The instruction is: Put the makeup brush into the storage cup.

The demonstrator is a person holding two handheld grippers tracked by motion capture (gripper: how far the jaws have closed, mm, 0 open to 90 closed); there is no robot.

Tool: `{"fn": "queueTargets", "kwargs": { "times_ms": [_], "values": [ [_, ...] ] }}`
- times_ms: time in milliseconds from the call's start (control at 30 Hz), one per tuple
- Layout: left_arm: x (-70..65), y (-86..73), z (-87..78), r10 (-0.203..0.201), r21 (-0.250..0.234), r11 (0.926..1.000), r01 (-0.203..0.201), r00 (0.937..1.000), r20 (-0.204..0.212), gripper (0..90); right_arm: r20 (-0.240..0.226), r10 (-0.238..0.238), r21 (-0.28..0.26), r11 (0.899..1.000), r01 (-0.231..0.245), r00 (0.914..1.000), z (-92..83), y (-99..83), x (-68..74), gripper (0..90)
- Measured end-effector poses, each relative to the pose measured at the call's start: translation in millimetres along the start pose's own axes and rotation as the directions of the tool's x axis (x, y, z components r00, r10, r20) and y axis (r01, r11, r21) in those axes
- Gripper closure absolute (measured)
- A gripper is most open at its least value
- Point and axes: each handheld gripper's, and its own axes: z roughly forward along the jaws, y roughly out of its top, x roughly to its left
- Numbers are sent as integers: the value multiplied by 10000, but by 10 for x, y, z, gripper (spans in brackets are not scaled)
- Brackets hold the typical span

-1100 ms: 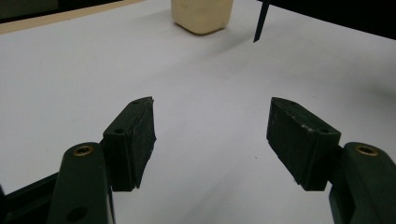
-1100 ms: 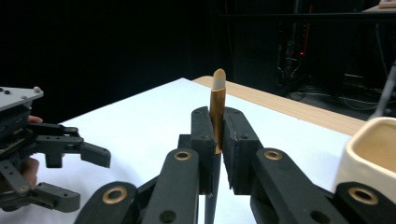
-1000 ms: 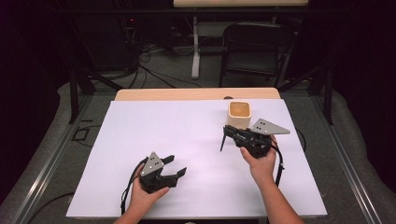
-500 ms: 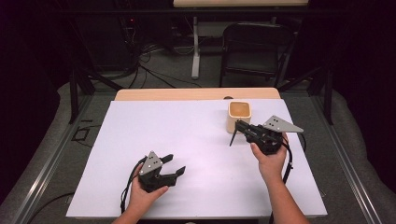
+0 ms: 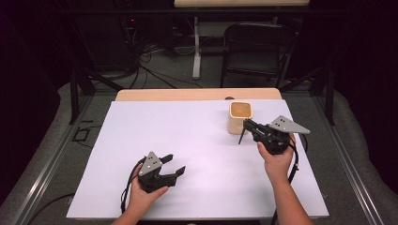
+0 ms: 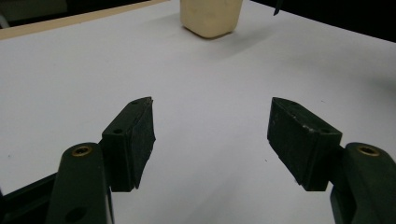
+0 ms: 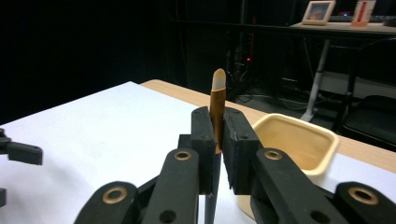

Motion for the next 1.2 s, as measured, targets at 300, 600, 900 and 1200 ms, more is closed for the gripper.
{"fn": "queueTargets", "kwargs": {
  "times_ms": [300,600,900,1200],
  "values": [
    [0,-1,5,-39,-17,10000,39,10000,-26,320,630,-103,-211,9997,117,9980,-140,56,-139,836],
    [1,-1,8,-16,0,10000,16,10000,-35,320,1011,-4,-342,9994,39,9949,-221,69,-236,835],
    [4,0,2,6,12,10000,-6,10000,-55,320,1087,-196,-193,9996,218,9939,-199,71,-223,836],
    [12,-1,-9,-45,32,10000,45,10000,-77,321,1096,-238,-199,9995,261,9937,-173,101,-251,836]
  ]
}}
